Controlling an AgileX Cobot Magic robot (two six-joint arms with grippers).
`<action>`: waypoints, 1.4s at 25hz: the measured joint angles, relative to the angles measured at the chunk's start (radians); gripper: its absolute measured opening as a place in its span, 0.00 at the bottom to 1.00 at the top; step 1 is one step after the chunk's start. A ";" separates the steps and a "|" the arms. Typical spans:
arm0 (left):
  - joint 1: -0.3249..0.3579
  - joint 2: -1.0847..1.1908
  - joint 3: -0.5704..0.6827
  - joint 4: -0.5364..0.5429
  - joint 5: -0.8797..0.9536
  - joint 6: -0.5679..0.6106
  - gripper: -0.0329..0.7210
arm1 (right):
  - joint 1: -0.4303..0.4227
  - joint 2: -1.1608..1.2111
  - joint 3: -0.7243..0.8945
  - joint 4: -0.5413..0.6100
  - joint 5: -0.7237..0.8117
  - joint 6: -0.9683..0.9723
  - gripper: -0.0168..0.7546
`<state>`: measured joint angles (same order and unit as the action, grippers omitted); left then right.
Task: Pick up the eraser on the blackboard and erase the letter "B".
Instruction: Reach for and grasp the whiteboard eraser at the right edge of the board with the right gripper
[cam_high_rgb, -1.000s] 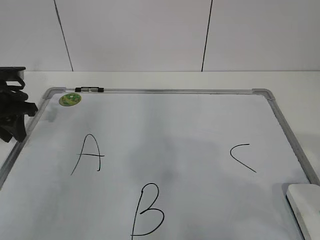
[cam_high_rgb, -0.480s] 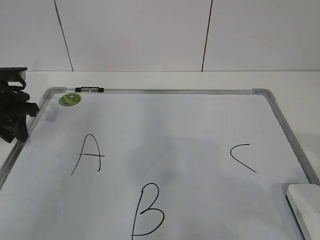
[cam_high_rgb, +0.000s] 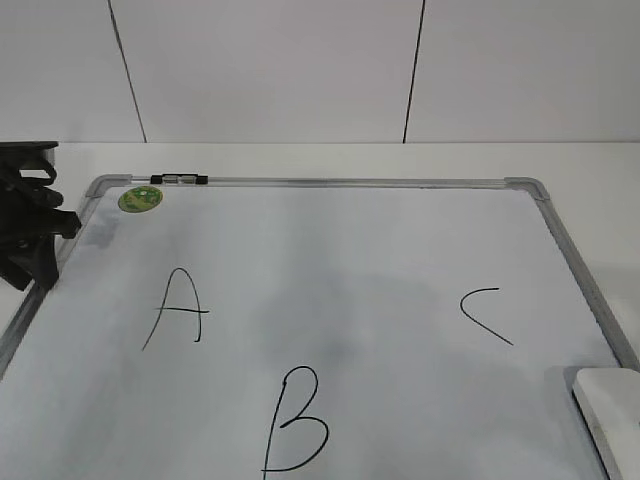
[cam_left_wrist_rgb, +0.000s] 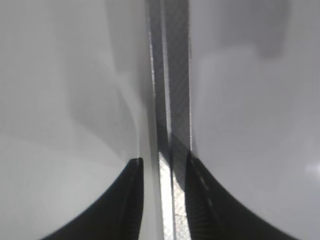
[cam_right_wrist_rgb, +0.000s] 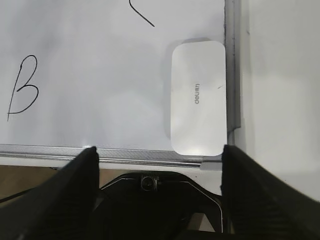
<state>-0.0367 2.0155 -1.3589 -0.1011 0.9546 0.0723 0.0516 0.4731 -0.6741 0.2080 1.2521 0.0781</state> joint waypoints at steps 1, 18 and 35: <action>0.000 0.000 0.000 0.000 0.000 0.000 0.34 | 0.000 0.000 0.000 -0.003 -0.002 0.000 0.78; 0.000 0.000 0.000 -0.011 0.000 -0.013 0.07 | 0.000 0.160 0.000 0.025 -0.033 0.006 0.78; 0.000 0.000 -0.002 -0.011 0.004 -0.013 0.07 | 0.000 0.698 0.000 0.001 -0.181 -0.037 0.87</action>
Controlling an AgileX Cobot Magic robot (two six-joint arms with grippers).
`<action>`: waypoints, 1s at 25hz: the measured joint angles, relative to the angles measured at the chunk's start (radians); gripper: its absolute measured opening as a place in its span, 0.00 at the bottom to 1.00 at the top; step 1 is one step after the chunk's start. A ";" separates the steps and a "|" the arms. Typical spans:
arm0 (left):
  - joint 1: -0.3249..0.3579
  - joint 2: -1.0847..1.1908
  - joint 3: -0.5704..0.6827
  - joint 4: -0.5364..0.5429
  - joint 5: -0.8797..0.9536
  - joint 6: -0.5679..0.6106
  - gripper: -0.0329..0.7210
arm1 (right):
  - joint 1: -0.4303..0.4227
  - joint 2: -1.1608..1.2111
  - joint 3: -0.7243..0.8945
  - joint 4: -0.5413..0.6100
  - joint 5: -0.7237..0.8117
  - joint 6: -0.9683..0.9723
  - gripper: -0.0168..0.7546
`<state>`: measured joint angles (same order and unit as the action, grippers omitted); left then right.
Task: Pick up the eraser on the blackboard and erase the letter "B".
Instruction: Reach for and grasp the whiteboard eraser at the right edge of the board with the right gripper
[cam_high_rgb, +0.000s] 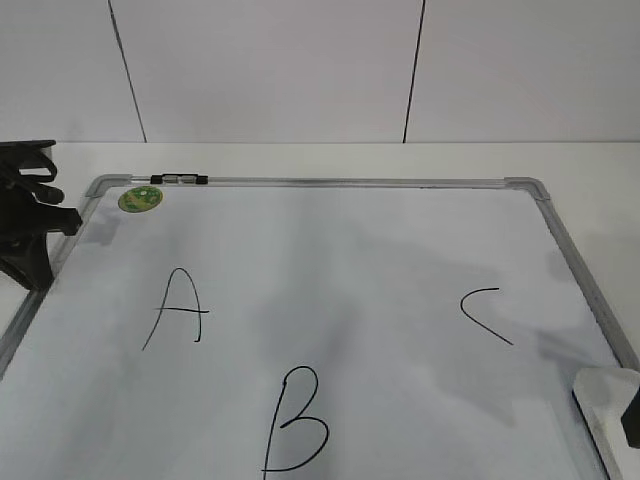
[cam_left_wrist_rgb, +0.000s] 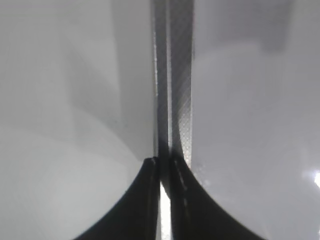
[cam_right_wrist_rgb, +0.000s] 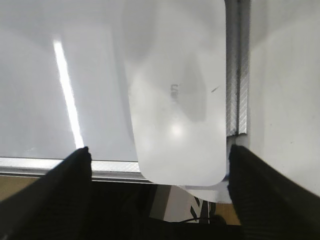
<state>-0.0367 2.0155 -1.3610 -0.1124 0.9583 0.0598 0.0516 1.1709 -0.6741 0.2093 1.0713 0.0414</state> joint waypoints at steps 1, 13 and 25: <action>0.000 0.000 0.000 0.000 0.000 0.000 0.07 | 0.000 0.023 0.000 0.000 -0.007 -0.001 0.87; 0.000 0.000 0.000 0.000 0.000 0.000 0.07 | 0.000 0.187 -0.004 -0.009 -0.116 -0.041 0.87; 0.000 0.000 0.000 0.000 0.000 0.000 0.07 | 0.000 0.276 -0.010 -0.019 -0.130 -0.050 0.87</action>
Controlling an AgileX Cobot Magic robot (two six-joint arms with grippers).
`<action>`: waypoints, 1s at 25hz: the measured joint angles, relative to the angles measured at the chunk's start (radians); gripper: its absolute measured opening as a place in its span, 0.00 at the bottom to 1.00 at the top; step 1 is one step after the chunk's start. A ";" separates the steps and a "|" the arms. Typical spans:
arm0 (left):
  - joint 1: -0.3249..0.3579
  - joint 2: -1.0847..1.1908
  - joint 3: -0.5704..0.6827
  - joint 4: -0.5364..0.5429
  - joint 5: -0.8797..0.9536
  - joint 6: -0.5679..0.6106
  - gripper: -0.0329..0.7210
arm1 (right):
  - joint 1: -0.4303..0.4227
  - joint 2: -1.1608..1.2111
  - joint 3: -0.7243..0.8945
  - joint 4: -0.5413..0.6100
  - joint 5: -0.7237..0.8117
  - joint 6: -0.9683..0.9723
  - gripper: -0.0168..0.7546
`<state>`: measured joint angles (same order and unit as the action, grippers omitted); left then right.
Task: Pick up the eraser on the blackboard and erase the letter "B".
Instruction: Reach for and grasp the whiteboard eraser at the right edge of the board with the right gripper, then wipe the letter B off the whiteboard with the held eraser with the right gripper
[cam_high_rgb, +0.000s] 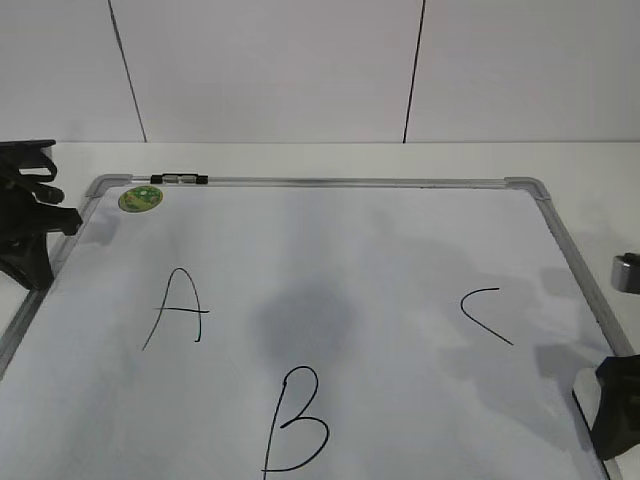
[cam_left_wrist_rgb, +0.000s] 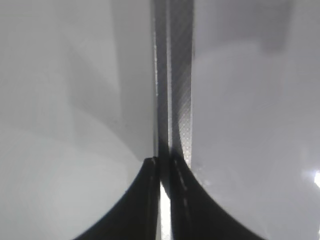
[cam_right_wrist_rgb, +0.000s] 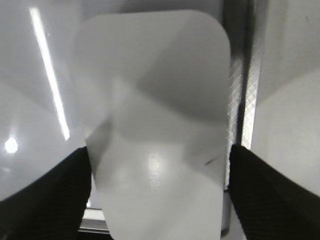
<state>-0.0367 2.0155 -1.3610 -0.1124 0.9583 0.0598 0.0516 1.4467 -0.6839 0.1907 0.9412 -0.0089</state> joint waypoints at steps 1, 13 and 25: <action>0.000 0.000 0.000 0.000 0.000 0.000 0.07 | 0.000 0.006 0.001 0.000 -0.002 0.000 0.87; 0.000 0.000 0.000 0.000 0.000 0.000 0.07 | 0.000 0.013 0.000 0.002 -0.006 -0.007 0.75; 0.000 0.000 0.000 0.000 0.000 0.000 0.07 | 0.000 0.013 0.000 0.002 -0.007 -0.010 0.72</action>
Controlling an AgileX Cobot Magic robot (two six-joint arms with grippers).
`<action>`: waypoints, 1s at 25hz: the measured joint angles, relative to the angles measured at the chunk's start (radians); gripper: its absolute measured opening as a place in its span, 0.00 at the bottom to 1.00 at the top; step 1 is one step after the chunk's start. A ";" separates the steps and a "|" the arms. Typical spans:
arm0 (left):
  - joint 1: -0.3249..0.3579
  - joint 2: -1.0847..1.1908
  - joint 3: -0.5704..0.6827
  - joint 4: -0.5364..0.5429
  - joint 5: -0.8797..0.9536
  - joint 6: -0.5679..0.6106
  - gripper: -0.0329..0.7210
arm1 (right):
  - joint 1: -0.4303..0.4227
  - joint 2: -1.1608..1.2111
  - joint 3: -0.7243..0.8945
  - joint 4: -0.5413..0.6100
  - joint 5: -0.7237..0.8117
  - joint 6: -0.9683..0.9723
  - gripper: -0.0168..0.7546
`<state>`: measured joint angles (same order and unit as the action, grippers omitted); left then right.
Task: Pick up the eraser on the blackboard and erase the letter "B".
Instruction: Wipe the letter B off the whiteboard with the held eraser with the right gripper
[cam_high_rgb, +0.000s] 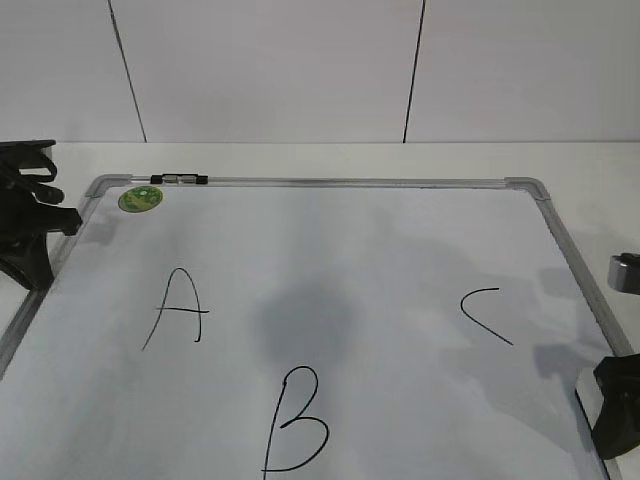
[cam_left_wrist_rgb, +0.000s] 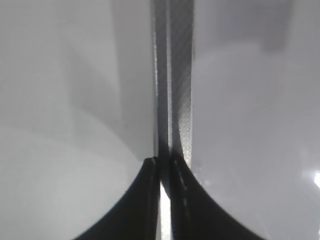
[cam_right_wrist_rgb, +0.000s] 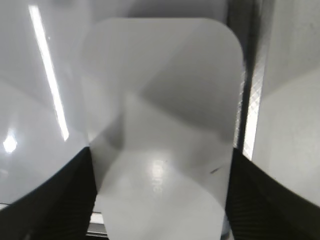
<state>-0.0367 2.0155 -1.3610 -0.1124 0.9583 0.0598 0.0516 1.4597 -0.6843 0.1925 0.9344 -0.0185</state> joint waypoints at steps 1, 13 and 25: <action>0.000 0.000 0.000 0.000 0.000 0.000 0.07 | 0.000 0.000 -0.001 0.000 0.000 0.000 0.72; 0.000 0.000 0.000 0.000 0.000 0.000 0.07 | 0.000 0.005 -0.081 0.002 0.105 0.002 0.72; 0.000 0.000 0.000 0.000 0.002 0.000 0.08 | 0.158 -0.021 -0.153 -0.004 0.125 0.044 0.72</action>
<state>-0.0367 2.0155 -1.3610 -0.1124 0.9601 0.0598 0.2099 1.4385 -0.8375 0.1885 1.0598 0.0260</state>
